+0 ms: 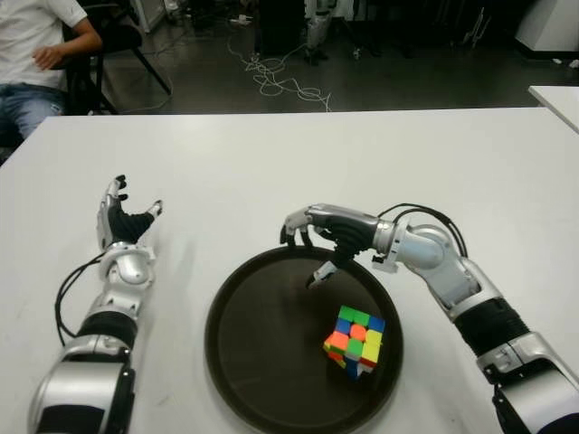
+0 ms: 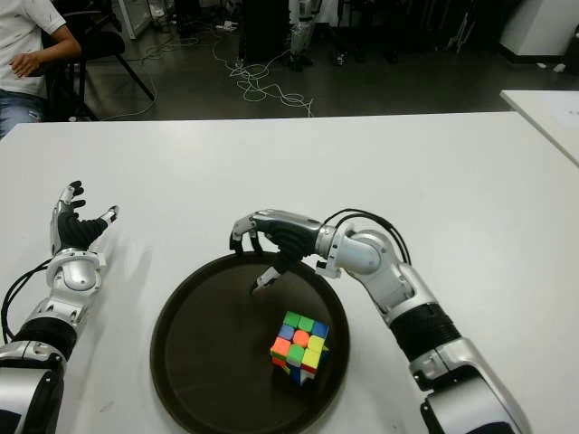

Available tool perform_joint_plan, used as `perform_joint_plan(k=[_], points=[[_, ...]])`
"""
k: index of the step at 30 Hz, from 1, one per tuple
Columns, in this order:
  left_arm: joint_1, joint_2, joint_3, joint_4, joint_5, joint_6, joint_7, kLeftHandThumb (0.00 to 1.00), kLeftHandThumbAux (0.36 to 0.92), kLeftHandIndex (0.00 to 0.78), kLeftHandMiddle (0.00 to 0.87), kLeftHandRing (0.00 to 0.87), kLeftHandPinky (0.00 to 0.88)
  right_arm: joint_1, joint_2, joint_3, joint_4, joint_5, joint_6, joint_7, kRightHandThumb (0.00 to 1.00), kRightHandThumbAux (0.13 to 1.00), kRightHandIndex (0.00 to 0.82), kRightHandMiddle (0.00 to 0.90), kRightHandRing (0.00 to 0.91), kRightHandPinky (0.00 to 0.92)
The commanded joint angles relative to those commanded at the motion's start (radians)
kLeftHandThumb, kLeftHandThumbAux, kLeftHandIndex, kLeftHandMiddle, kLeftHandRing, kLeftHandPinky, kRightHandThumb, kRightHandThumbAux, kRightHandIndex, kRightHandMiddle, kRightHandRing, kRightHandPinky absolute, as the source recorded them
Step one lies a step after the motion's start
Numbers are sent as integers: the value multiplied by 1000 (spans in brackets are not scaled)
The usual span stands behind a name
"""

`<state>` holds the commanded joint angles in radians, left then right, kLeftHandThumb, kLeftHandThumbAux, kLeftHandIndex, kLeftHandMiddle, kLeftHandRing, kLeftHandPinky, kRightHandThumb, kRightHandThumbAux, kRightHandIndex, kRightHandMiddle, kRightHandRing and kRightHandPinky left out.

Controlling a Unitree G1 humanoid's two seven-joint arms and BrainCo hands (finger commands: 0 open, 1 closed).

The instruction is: Pick up the Rubik's Cube and put it in the plate

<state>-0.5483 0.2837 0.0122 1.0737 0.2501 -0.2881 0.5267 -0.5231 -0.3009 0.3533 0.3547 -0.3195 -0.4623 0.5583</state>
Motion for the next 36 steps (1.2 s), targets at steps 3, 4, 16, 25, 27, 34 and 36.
perform_joint_plan(k=[3, 4, 16, 25, 27, 34, 36], points=[[0, 0, 0, -1, 0, 0, 1, 276, 759, 98, 151, 154, 168, -5, -11, -16, -6, 6, 20, -8, 0, 731, 435, 784, 825, 820], [0, 0, 0, -1, 0, -1, 0, 277, 759, 99, 151, 154, 169, -8, -16, -28, -2, 10, 26, -18, 0, 728, 431, 781, 822, 818], [-2, -3, 7, -1, -13, 9, -7, 254, 757, 95, 159, 167, 191, -36, 49, -152, 208, 57, -36, -279, 0, 755, 383, 670, 736, 738], [-2, -2, 7, 1, -14, 9, -9, 271, 756, 97, 150, 148, 156, -67, 105, -241, 331, 132, -97, -403, 16, 758, 528, 740, 795, 798], [-2, -3, 9, 1, -17, 9, -11, 270, 757, 96, 155, 157, 169, -85, 116, -263, 373, 145, -130, -439, 48, 749, 550, 757, 807, 806], [-2, -6, 8, -2, -17, 7, -9, 261, 747, 97, 159, 159, 168, -161, 114, -310, 514, 126, -203, -583, 80, 733, 534, 716, 773, 782], [-2, -6, 8, -4, -15, 7, -9, 261, 747, 99, 160, 160, 173, -174, 113, -312, 544, 116, -212, -616, 84, 733, 526, 700, 761, 772]])
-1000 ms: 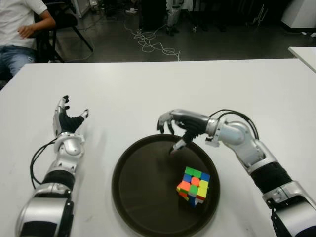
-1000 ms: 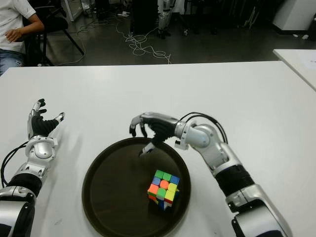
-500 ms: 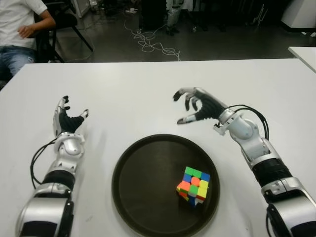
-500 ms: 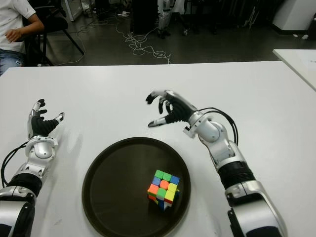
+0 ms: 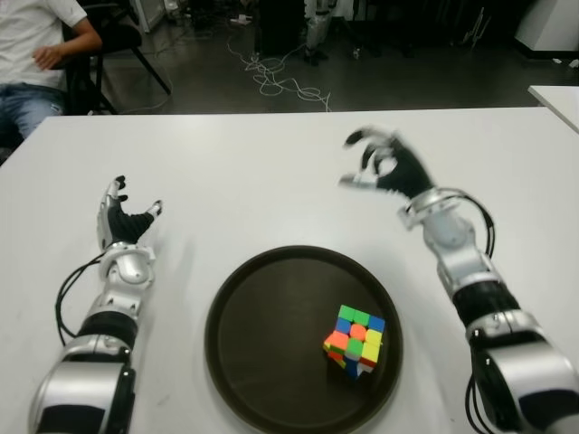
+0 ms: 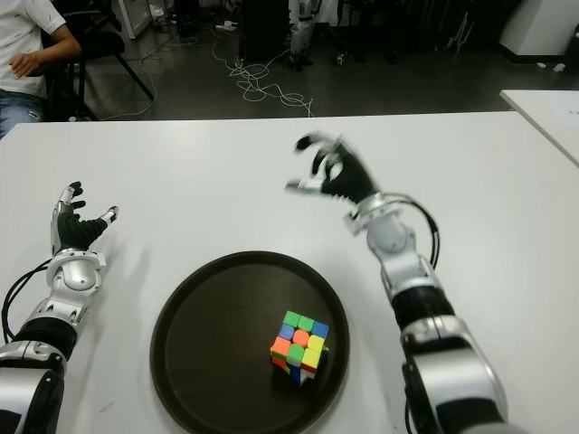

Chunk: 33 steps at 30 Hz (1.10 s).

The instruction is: Pick up the Rubik's Cube and put it in the plate

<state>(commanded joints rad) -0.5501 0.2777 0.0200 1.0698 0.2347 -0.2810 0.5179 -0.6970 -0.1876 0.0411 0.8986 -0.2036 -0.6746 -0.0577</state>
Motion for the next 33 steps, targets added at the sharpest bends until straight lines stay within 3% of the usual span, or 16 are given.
perform_joint_plan(k=[1, 3, 6, 9, 12, 19, 25, 33], points=[[0, 0, -1, -1, 1, 1, 1, 261, 747, 99, 160, 161, 176, -9, -3, -3, 25, -2, 0, -17, 79, 733, 520, 694, 757, 769], [1, 2, -3, 0, 5, 4, 3, 261, 752, 98, 160, 164, 184, -42, -18, -25, 114, 13, 12, -35, 39, 736, 426, 506, 543, 513], [-1, 4, -2, 3, 4, 7, 2, 261, 758, 96, 156, 161, 184, -70, -40, -52, 201, 39, 18, -29, 12, 756, 311, 336, 344, 293], [-1, 5, 0, 5, 2, 9, -2, 259, 758, 95, 154, 159, 185, -77, -58, -80, 254, 65, 27, -14, 4, 769, 230, 248, 243, 193], [0, 8, -2, 6, 3, 7, -6, 254, 755, 100, 155, 162, 189, -73, -80, -116, 302, 98, 54, -5, 1, 785, 144, 160, 149, 129], [1, 16, -4, 10, 6, -14, -17, 277, 760, 107, 163, 171, 204, -68, -85, -162, 361, 132, 120, -29, 0, 797, 35, 32, 25, 31], [0, 20, -5, 19, 9, -21, -20, 270, 750, 106, 170, 181, 204, -93, -62, -206, 399, 163, 228, -83, 0, 778, 5, 3, 2, 9], [-4, 25, -12, 35, 20, -18, -12, 234, 754, 101, 167, 171, 174, -105, -52, -231, 403, 177, 302, -102, 0, 779, 0, 0, 0, 0]])
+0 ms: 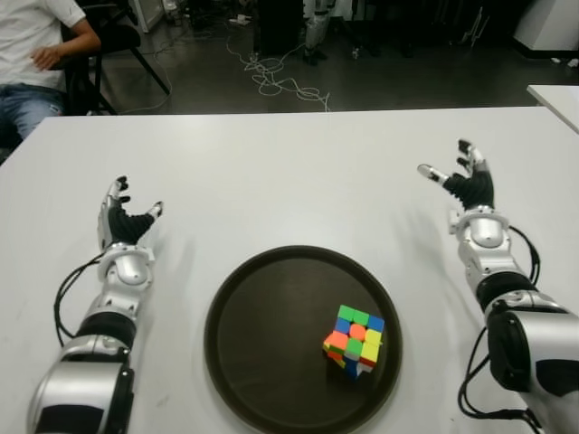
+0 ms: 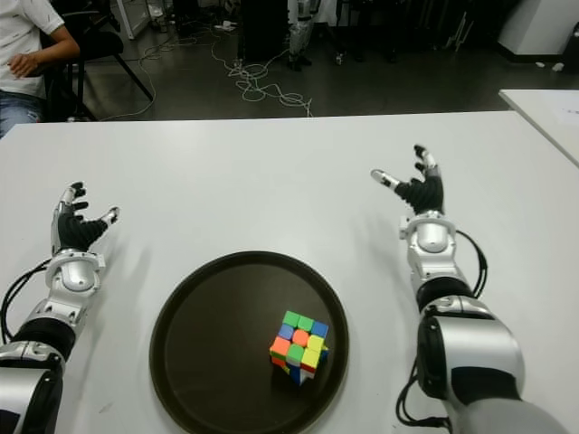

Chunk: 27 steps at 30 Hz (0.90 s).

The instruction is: Pick up the Rubik's Cube and put it in the plate

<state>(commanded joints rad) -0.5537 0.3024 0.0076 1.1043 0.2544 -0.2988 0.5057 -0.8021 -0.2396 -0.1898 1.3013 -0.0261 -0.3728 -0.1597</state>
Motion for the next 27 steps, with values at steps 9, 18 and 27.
perform_joint_plan(k=[9, 18, 27], points=[[3, -6, 1, 1, 0, -9, 8, 262, 750, 106, 169, 177, 208, 28, -1, 13, -30, -15, -30, 0, 0, 732, 1, 0, 0, 0], [-2, -12, 16, 3, -23, -22, -13, 314, 748, 103, 159, 170, 201, 100, 22, 44, -90, -32, -123, -9, 0, 756, 0, 0, 0, 0], [-6, -6, 12, 10, -18, -23, -15, 305, 739, 109, 171, 183, 221, 88, 9, 61, -74, -58, -147, -15, 0, 762, 15, 0, 0, 0]])
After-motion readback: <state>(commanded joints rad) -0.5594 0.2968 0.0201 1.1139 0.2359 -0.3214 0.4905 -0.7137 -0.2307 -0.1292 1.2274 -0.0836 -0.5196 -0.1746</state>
